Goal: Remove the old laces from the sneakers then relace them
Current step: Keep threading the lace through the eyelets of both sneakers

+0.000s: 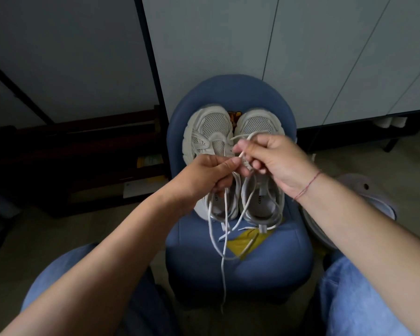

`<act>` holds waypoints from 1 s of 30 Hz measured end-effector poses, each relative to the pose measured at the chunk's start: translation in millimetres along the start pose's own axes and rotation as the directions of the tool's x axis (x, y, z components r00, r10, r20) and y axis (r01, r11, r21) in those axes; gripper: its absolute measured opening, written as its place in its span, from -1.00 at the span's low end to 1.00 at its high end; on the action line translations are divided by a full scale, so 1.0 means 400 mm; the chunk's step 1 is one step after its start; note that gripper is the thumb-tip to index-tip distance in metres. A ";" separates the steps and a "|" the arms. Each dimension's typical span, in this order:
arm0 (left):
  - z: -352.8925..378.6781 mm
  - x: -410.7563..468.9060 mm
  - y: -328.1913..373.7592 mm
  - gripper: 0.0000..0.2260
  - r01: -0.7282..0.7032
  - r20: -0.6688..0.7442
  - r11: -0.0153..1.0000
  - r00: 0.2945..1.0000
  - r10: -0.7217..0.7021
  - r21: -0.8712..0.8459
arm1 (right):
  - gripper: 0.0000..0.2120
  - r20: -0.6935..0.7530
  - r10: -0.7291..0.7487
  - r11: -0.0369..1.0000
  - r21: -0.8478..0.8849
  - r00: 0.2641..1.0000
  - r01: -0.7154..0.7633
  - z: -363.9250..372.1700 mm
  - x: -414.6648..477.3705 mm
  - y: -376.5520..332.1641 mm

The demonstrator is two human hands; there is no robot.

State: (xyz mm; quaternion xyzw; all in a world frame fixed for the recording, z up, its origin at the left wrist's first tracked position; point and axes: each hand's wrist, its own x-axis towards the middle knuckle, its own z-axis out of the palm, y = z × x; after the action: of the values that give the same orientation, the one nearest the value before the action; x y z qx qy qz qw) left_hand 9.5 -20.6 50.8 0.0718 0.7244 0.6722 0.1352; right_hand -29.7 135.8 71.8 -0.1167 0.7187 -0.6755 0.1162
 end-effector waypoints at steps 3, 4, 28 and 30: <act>-0.019 0.001 0.002 -0.69 0.003 -0.032 1.000 0.999 -0.004 -0.031 | -0.80 -0.244 0.081 0.959 0.285 0.966 -0.009 -0.072 0.051 -0.011; -0.023 0.000 0.001 -0.69 0.008 -0.044 0.999 0.999 -0.009 -0.039 | -0.79 -0.298 0.131 0.923 0.384 0.946 -0.007 -0.097 0.067 -0.012; -0.014 0.012 -0.018 -0.71 0.037 -0.078 0.999 0.996 -0.035 0.028 | -0.75 0.226 0.296 0.911 0.224 0.928 -0.345 -0.076 0.046 0.025; -0.010 0.013 -0.016 -0.71 0.039 -0.074 0.999 0.997 -0.037 0.023 | -0.85 0.249 0.233 0.952 0.140 0.940 -0.272 -0.040 0.032 0.028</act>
State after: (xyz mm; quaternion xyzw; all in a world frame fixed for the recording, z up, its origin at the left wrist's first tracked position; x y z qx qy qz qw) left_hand 4.1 -23.4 44.0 0.0349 0.7382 0.6628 0.1201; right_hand -47.0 147.5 61.5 -0.0900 0.6485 -0.6964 0.2939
